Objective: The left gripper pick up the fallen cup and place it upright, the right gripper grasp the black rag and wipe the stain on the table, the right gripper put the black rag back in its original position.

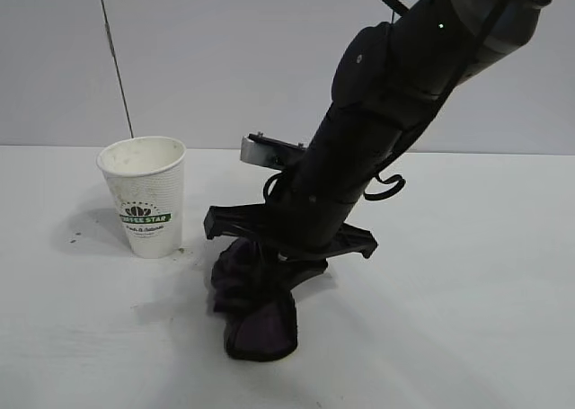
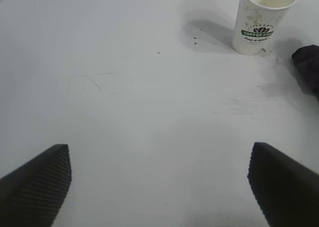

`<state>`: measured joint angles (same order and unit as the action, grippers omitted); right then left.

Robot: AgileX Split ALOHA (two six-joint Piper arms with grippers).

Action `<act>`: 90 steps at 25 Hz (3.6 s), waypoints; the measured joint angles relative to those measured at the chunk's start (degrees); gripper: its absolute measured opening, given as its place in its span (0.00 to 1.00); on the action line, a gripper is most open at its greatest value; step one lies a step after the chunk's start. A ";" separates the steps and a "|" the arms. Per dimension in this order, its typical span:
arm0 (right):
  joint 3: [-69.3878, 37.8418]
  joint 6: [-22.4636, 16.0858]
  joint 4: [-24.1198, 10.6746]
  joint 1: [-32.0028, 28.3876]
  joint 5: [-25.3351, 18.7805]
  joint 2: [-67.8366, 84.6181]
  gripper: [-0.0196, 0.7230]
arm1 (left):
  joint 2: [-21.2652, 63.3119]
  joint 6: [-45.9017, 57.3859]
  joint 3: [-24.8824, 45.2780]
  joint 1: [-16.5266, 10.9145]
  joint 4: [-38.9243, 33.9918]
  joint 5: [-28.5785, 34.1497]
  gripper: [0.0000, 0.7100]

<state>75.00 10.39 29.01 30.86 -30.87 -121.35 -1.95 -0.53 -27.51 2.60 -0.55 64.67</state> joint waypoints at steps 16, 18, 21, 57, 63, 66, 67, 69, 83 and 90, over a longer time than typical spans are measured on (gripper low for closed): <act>0.57 -12.83 -21.07 -12.96 -2.45 1.05 0.14 | 0.00 0.00 0.00 0.00 0.00 0.00 0.98; 0.57 -14.88 -22.46 -13.43 -2.71 1.11 0.14 | 0.00 0.00 0.00 0.00 0.00 0.00 0.98; 0.63 -15.55 -21.38 -13.43 -3.28 1.11 0.14 | 0.00 0.00 0.00 0.00 0.00 0.00 0.98; 13.14 -9.38 -16.89 -9.26 -21.95 0.08 0.68 | 0.00 0.02 0.00 0.00 0.00 0.00 0.98; 13.69 -13.22 -25.42 -15.16 -23.43 6.72 0.68 | 0.00 0.02 0.00 0.00 0.00 0.00 0.98; 13.73 -15.33 -30.94 -19.68 -25.34 10.77 0.69 | 0.00 0.02 0.00 0.00 0.00 0.00 0.98; 13.73 -15.98 -33.01 -21.42 -26.18 12.02 0.69 | 0.00 0.02 0.00 0.00 0.00 0.00 0.98; 13.73 -17.34 -36.46 -24.84 -28.43 14.27 0.69 | 0.00 0.02 0.00 0.00 0.00 0.00 0.98; 13.73 -16.52 -44.12 -45.62 -36.52 45.77 0.69 | 0.00 0.02 0.00 0.00 0.00 0.00 0.98; 13.75 -13.05 -38.93 -45.27 -39.94 72.59 0.69 | 0.00 0.02 0.00 0.00 0.00 0.00 0.98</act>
<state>88.75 -2.65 -9.92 -14.41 -70.81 -48.75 -1.95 -0.51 -27.51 2.60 -0.55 64.67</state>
